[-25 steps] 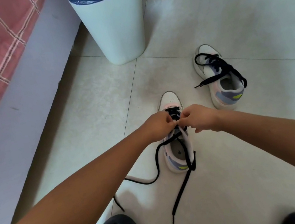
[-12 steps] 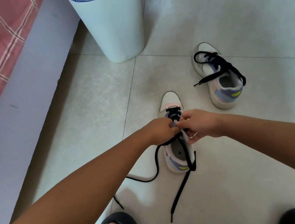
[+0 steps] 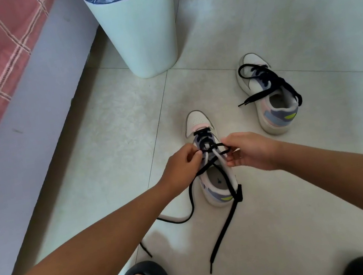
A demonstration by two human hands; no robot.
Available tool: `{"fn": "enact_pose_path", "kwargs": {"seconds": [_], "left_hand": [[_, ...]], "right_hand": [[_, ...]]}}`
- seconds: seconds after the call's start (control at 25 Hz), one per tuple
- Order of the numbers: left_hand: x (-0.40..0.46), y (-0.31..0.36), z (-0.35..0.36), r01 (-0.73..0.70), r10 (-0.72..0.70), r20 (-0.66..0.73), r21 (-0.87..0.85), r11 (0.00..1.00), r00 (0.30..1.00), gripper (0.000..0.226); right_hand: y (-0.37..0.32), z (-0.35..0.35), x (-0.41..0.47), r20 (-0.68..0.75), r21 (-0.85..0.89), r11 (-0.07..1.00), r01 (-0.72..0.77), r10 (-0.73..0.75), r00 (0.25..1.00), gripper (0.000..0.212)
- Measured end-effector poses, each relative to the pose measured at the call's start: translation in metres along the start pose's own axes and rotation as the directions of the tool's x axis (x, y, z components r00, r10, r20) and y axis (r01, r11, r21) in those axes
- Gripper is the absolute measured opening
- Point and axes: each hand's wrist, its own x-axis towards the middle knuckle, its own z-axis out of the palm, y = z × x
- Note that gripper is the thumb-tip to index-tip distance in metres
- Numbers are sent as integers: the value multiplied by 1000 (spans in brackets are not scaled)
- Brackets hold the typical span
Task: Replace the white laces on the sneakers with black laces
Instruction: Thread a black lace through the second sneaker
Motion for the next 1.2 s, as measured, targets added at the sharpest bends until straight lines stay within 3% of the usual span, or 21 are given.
{"fn": "enact_pose_path", "kwargs": {"seconds": [0.04,0.12,0.2,0.28,0.36,0.44,0.48,0.56,0.64,0.76,0.8,0.88,0.96,1.04,1.12,1.2], "left_hand": [[3,9,-3,6,-8,23,50,999,1000,26],[15,26,-7,68,-86,133,131,989,987,32],[23,38,-10,117,-171,251,218,969,953,27],[26,39,-12,204,-216,312,70,976,925,23],[19,27,-10,275,-197,306,-237,932,931,22],[5,11,-5,261,-157,253,-455,851,955,21],[1,6,-2,244,-147,229,-484,841,962,20],[4,5,-2,237,-162,208,-421,876,965,21],[12,15,-5,283,-208,251,-316,905,945,21],[20,33,-7,272,-230,331,-86,959,915,21],[22,36,-6,242,-215,341,-38,970,915,21],[22,33,-3,245,-197,330,-110,963,923,23],[17,23,-2,310,-206,320,-318,896,925,22],[11,15,-1,307,-193,298,-407,860,935,20],[7,11,-2,254,-175,245,-337,907,953,16],[1,10,-3,208,-175,192,-172,963,966,22]], "right_hand": [[-9,1,0,-5,-186,983,-16,15,1000,26],[-22,4,1,-33,-555,831,-24,6,999,32],[-25,11,3,3,-712,702,34,-46,999,30],[-22,12,7,70,-585,807,81,-49,996,25],[-12,3,7,92,-224,973,61,-41,995,22],[2,-7,3,74,86,995,46,-53,996,22],[7,-10,2,63,134,990,40,-49,997,22],[7,-8,3,50,74,997,36,-40,998,23],[-3,-4,8,20,-102,995,8,-6,1000,21],[-22,2,9,17,-556,831,-14,28,999,22],[-23,2,10,42,-610,792,8,22,999,21],[-18,1,11,96,-486,874,21,30,995,20],[-7,-4,10,109,-183,983,6,14,994,20],[3,-6,8,57,-11,1000,18,-17,998,18],[4,-4,7,-37,-103,994,43,-47,998,13],[0,-3,0,-144,-345,938,37,-93,985,16]]}}
